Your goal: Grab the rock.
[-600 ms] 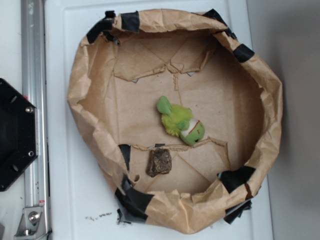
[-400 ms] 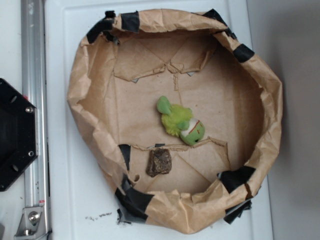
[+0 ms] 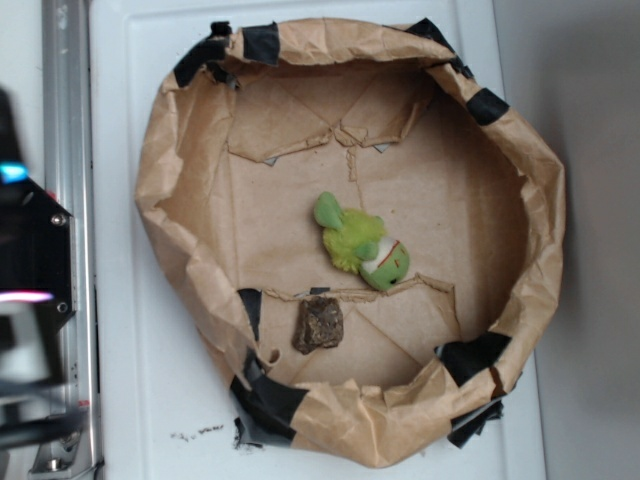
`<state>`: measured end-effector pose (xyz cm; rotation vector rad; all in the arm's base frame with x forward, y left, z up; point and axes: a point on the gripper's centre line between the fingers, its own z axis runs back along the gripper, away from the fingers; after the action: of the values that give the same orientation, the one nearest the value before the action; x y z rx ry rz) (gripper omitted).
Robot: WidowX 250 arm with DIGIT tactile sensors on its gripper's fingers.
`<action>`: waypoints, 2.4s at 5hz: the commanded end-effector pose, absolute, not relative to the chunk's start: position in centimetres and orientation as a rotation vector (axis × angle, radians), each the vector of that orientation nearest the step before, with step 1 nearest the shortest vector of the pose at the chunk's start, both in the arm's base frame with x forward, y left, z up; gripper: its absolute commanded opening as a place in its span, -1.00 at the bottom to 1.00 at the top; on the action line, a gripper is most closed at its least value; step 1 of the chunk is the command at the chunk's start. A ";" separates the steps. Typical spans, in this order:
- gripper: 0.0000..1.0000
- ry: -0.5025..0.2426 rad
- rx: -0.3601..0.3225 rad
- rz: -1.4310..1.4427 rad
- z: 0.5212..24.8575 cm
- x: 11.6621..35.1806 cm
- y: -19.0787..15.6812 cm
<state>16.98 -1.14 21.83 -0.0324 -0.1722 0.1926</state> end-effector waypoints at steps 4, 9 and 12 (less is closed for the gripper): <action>1.00 -0.029 -0.207 0.566 6.6 23.6 -5.5; -1.00 -0.162 -0.279 0.291 8.2 27.3 -5.2; -1.00 -0.202 -0.109 -0.017 22.0 28.0 -3.2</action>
<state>28.11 -2.70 20.01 -0.1093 -0.1415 0.0114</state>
